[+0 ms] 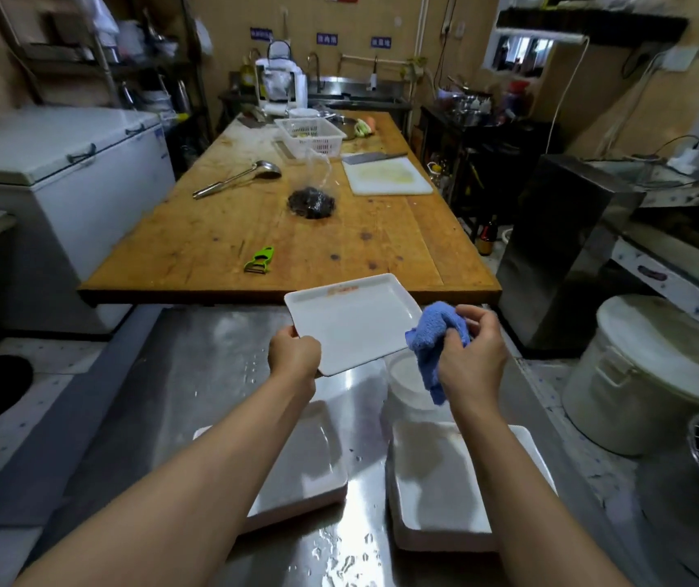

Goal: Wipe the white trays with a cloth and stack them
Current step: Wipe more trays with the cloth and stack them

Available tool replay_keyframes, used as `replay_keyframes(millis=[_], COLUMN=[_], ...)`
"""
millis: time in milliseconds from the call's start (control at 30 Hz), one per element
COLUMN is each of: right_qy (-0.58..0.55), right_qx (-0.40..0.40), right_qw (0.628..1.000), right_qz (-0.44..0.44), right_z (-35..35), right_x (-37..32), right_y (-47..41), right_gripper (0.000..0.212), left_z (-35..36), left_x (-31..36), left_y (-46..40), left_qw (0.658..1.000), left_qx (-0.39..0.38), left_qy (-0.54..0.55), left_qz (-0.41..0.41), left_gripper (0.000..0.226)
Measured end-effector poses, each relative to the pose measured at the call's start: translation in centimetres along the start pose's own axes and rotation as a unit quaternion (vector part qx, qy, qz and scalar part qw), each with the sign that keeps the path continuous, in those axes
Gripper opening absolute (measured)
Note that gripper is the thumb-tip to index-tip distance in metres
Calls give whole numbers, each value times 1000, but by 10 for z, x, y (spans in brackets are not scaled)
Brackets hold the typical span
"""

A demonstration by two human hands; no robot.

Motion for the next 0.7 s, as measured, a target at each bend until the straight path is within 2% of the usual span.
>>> replay_keyframes(millis=[133,300,367,400,467,500,633,700], right_qy=[-44,-13,41,102,241,276,239,214], right_qx=[-42,-141,-204,-228,-217,-203,-259,-258], right_qw=[997,979,958,944,913,902,884,891], right_qz=[-40,-145,-197,-216,-247,-263,-305,-306], right_z=[33,89,117,130,142,143,156,160], right_x=[-42,-96,-106,-106,-100,-100,-110,-120], right_y=[16,53,70,78,87,92,113,122], right_gripper=[26,20,17,19,22,23,41,41], left_z=[-32,-67,-80,-86,-99,-105,-124,-130], left_x=[7,22,28,30,33,34,42,47], left_y=[13,29,34,36,40,42,50,56], left_qw=[999,997,996,996,996,996,994,992], left_qx=[-24,-69,-77,-78,-77,-76,-88,-94], left_qy=[42,35,32,31,29,25,-13,-34], left_qz=[-7,9,20,23,27,28,57,73], left_gripper=[51,52,53,53,54,55,56,55])
Point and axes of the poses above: each hand's wrist, its own y-axis away from the middle knuckle, its own z-axis out of the palm, x = y × z, the point moved 6 cm from there along -y, towards the middle knuckle, and after that the axes turned 4 degrees about y, right-handed, at the moved point
